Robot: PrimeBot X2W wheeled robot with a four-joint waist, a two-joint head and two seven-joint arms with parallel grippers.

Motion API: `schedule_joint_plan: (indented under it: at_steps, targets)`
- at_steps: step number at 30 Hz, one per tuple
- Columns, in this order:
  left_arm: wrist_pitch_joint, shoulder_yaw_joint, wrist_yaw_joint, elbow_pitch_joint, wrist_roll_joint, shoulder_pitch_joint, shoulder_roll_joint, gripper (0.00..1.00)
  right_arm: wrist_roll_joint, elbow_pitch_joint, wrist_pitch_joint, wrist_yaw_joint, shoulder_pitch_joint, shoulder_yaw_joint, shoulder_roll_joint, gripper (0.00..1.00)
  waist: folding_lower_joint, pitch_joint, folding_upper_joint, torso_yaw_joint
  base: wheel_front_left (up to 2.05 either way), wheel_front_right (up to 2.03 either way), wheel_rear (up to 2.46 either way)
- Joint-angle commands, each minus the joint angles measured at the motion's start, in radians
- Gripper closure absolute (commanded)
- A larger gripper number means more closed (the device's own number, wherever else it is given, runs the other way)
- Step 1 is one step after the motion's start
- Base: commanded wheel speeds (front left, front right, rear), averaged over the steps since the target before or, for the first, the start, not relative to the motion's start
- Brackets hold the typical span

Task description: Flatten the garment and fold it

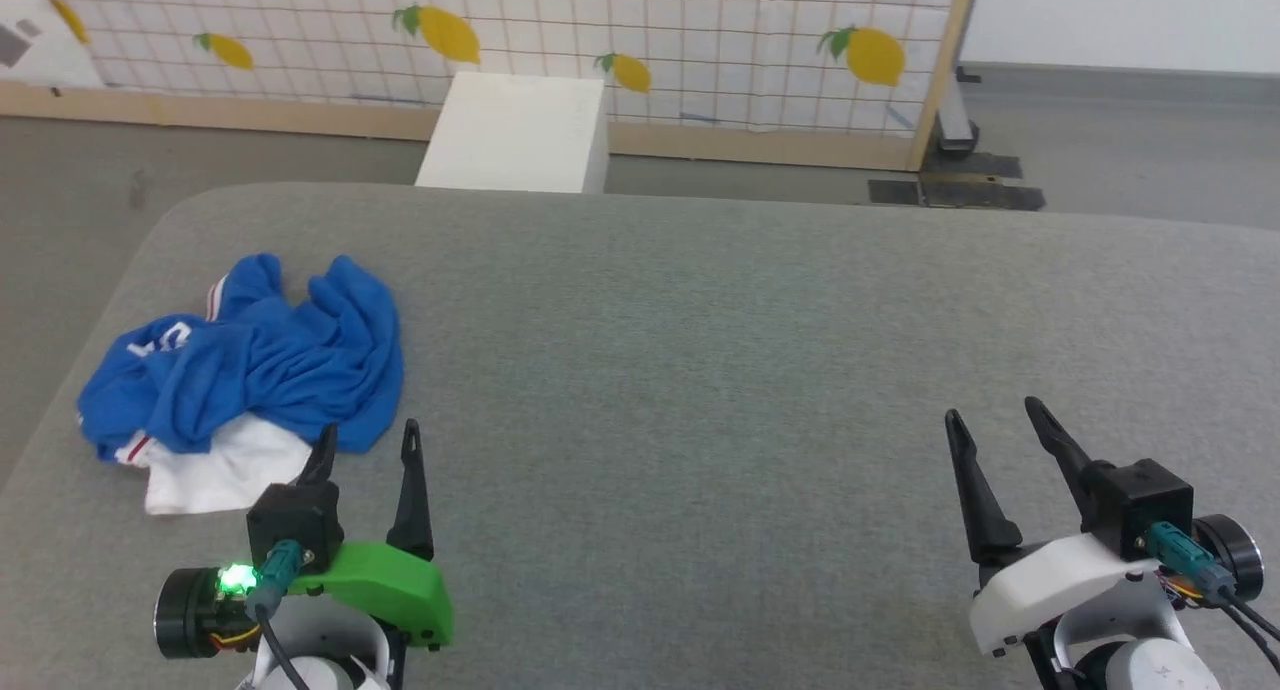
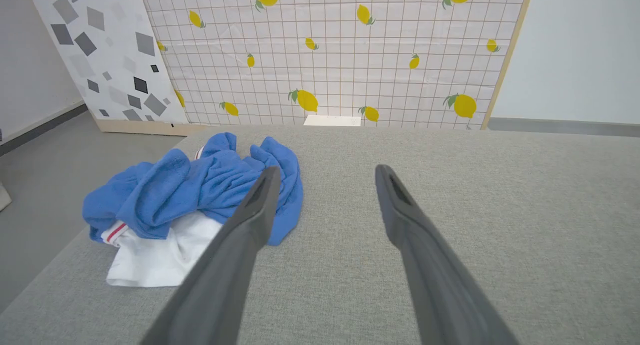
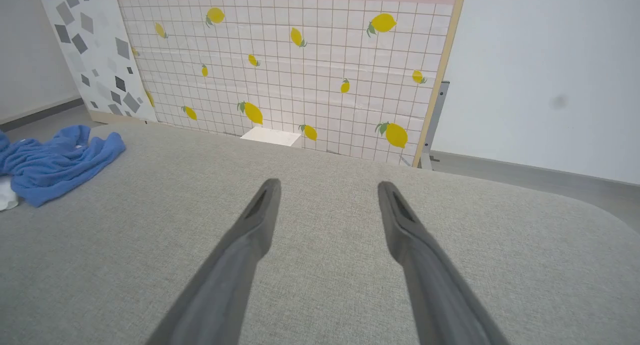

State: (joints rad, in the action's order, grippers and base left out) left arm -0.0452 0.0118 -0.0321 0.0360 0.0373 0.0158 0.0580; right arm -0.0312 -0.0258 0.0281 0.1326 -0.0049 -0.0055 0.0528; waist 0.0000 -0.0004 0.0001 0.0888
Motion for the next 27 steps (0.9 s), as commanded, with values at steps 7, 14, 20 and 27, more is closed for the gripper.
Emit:
schedule_joint_plan:
  at_steps: [7,14,20,27]
  targets:
    - [-0.021,-0.005,-0.024,0.009,0.022,-0.001,0.009,0.00,-0.023,-0.013,0.022,0.000,-0.014,0.005,-0.001,0.00,0.0000,-0.003,-0.0001,0.067,0.00,0.00,0.00]
    - [-0.031,-0.008,-0.041,0.008,0.033,-0.009,0.015,0.00,-0.037,-0.022,0.034,-0.001,-0.018,0.007,-0.001,0.00,0.0000,-0.005,-0.0001,0.115,0.00,0.00,0.00]
    - [-0.038,-0.008,-0.057,0.004,0.041,-0.015,0.021,0.00,-0.045,-0.030,0.044,-0.001,-0.021,0.012,-0.001,0.00,0.0000,-0.005,-0.0001,0.154,0.00,0.00,0.00]
    - [-0.045,-0.009,-0.078,-0.003,0.052,-0.026,0.026,0.00,-0.053,-0.037,0.053,-0.001,-0.028,0.018,-0.001,0.00,0.0000,-0.002,-0.0001,0.197,0.00,0.00,0.00]
